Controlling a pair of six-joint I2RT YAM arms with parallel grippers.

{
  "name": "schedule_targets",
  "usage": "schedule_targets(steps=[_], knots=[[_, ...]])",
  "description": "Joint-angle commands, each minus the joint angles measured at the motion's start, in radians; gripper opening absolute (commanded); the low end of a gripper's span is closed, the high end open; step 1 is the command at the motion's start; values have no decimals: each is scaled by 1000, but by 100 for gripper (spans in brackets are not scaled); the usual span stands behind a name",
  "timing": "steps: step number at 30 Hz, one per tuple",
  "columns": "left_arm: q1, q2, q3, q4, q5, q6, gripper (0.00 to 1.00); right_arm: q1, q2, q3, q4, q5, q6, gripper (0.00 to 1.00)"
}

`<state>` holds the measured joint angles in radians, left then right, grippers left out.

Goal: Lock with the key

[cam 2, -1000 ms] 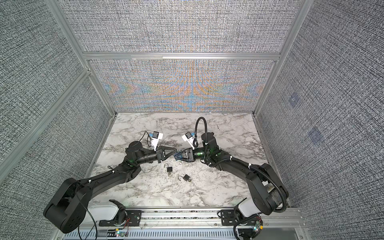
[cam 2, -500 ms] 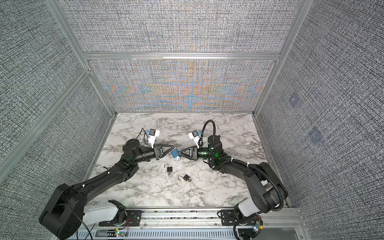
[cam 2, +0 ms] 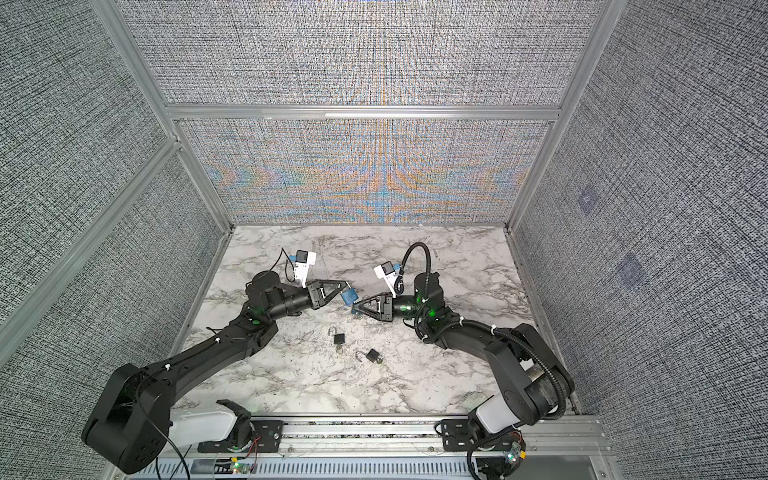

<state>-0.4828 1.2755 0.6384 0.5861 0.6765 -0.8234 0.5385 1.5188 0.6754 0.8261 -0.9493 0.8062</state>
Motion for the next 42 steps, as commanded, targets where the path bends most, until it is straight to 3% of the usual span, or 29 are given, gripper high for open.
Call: schedule_targets(steps=[1,17,23,42], knots=[[2,2,5,29,-2,-7,0,8,11,15,42,-16,7,27],[4,-5,3,44,-24,-17,0,11,60,29,84,-16,39,17],[11,3,3,72,-31,-32,0,11,67,27,102,-14,54,0],[90,-33,1,132,-9,-66,0,10,84,17,157,-11,106,0]])
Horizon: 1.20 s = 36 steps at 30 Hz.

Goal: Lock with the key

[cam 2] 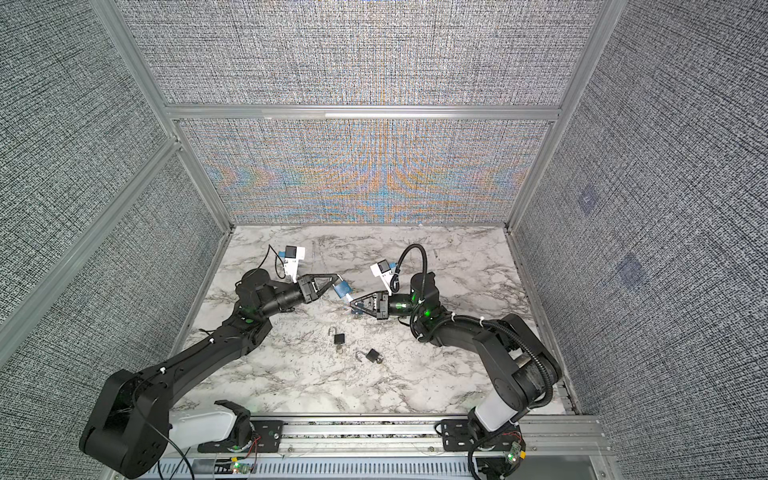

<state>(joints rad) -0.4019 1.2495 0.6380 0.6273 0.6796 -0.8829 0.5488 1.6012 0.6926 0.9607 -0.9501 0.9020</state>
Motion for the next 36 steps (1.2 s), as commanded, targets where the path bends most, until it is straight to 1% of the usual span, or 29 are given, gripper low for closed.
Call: schedule_targets(steps=[1,7,10,13,18,20,26,32,36], knots=[[12,-9,1,94,-9,-7,0,-1,2,0,18,-10,9,0],[36,-28,0,80,-8,18,0,-2,-1,5,-13,9,-6,0],[41,-40,4,26,-13,47,0,-4,-21,7,-77,45,-43,0],[41,-54,5,-53,-23,96,0,-12,-64,22,-243,113,-125,0],[38,-63,18,-216,-44,171,0,-40,-181,65,-613,279,-302,0],[32,-62,17,-250,-43,193,0,-58,-226,71,-695,306,-336,0],[-13,-44,15,-267,-56,216,0,-113,-350,79,-923,381,-397,0],[-115,27,53,-259,-75,223,0,-172,-456,65,-1061,409,-411,0],[-173,83,70,-197,-85,197,0,-213,-535,63,-1156,427,-425,0]])
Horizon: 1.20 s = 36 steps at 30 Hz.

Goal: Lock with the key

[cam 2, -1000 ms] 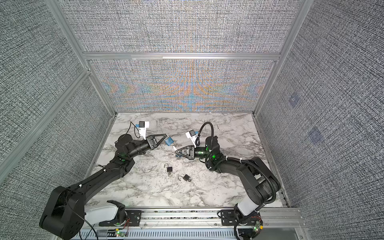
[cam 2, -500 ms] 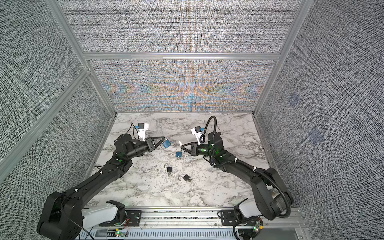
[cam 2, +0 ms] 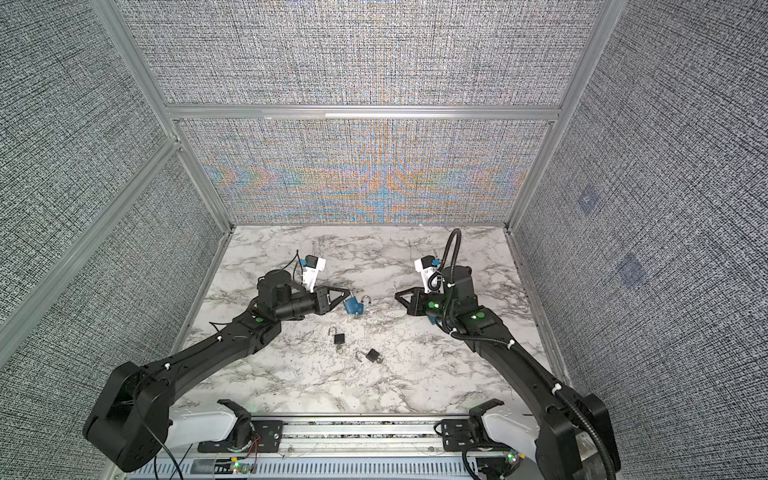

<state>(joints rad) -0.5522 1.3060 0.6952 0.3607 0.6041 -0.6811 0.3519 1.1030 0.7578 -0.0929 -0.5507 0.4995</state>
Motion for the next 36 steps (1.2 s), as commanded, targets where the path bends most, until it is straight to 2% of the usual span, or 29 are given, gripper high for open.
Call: schedule_targets(steps=[1,9,20,26,33,36], knots=[[-33,43,20,80,-6,-8,0,-27,-55,-10,-118,35,-24,0],[-129,203,101,152,-4,-55,0,-133,-200,-45,-254,59,-30,0],[-255,473,244,245,26,-137,0,-298,-358,-105,-410,36,-31,0],[-308,620,357,246,48,-167,0,-369,-383,-141,-422,-18,-31,0],[-328,760,467,227,60,-191,0,-402,-387,-174,-380,-10,11,0],[-334,818,537,146,44,-161,0,-402,-372,-198,-355,-17,13,0]])
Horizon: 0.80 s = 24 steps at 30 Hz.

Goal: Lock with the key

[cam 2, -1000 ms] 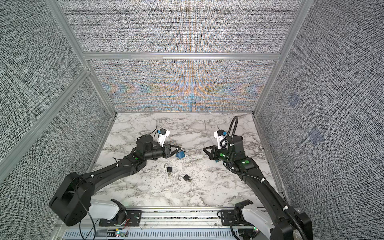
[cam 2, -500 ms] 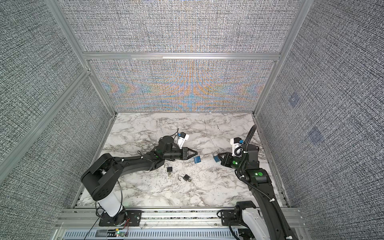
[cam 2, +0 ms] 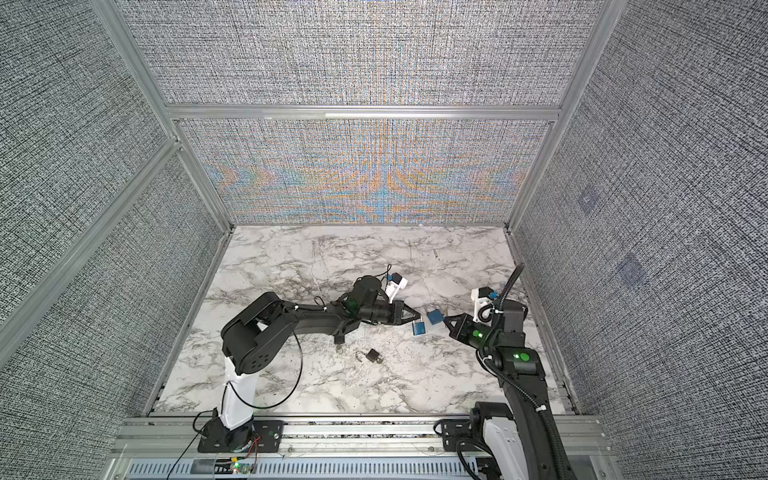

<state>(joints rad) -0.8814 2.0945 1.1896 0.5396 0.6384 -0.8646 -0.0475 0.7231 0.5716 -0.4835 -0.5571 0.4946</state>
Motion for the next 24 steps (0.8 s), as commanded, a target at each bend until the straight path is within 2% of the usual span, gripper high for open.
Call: schedule_targets(steps=[1,7,24], knots=[[-9,53,73,-72,3,32,0,-3,10,-22,43,-2,24,0],[-22,125,152,-146,-19,33,0,-4,4,-42,63,-2,18,0],[-35,193,206,-237,-29,15,0,-5,117,-35,77,-37,-33,0]])
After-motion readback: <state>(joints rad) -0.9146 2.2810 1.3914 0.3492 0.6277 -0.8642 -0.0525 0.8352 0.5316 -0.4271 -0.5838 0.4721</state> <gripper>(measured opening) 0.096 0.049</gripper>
